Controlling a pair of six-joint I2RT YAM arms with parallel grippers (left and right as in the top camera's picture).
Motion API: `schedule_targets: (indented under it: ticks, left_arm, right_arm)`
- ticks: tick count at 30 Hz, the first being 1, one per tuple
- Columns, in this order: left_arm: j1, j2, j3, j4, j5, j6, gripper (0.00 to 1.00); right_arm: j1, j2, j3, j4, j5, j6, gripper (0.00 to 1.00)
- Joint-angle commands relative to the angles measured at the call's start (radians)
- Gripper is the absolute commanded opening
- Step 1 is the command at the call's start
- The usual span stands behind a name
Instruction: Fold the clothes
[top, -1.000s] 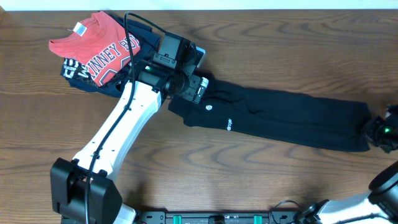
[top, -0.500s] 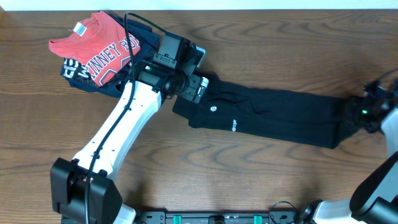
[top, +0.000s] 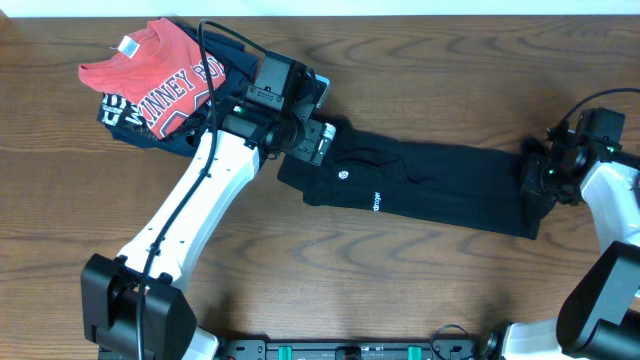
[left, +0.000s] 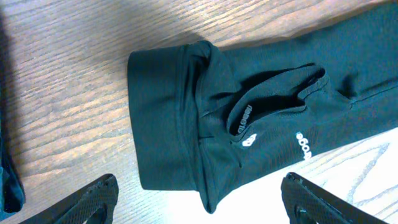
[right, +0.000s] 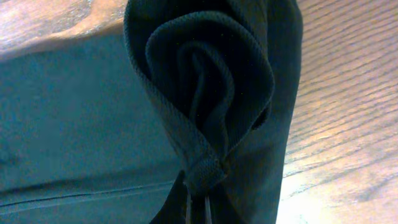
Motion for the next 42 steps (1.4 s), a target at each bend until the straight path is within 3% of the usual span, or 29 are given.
schedule_targets:
  ticks: [1, 11, 16, 19, 24, 33, 35, 37, 42]
  left_arm:
    - [0.001, -0.007, 0.023, 0.0, 0.006, -0.013, 0.85]
    - [0.001, -0.007, 0.023, -0.005, 0.006, -0.013, 0.86]
    - [0.001, -0.007, 0.023, -0.003, 0.006, -0.013, 0.86]
    - [0.001, -0.007, 0.023, -0.005, 0.006, -0.013, 0.86]
    - [0.001, -0.007, 0.023, -0.014, 0.006, -0.013, 0.86]
    - [0.001, -0.007, 0.023, -0.015, 0.006, -0.013, 0.86]
    - [0.001, -0.007, 0.023, -0.015, 0.006, -0.013, 0.86]
    - [0.001, -0.007, 0.023, -0.015, 0.006, -0.013, 0.86]
    - [0.001, -0.007, 0.023, -0.014, 0.006, -0.013, 0.86]
  right_arm:
    - [0.037, -0.001, -0.018, -0.011, 0.003, 0.018, 0.02]
    - [0.134, 0.0, -0.029, -0.007, 0.008, 0.01, 0.06]
    - [0.153, 0.0, -0.029, -0.011, 0.003, -0.009, 0.15]
    - [0.156, -0.003, -0.028, -0.018, -0.008, -0.012, 0.33]
    - [0.145, -0.022, -0.028, -0.013, -0.011, -0.042, 0.35]
    - [-0.044, -0.013, -0.028, 0.062, -0.021, 0.08, 0.46]
    - [-0.101, 0.005, -0.028, 0.078, -0.072, 0.039, 0.57]
    - [-0.152, 0.033, -0.028, 0.091, -0.165, -0.034, 0.61]
    - [-0.239, 0.152, -0.028, 0.093, -0.357, -0.122, 0.64]
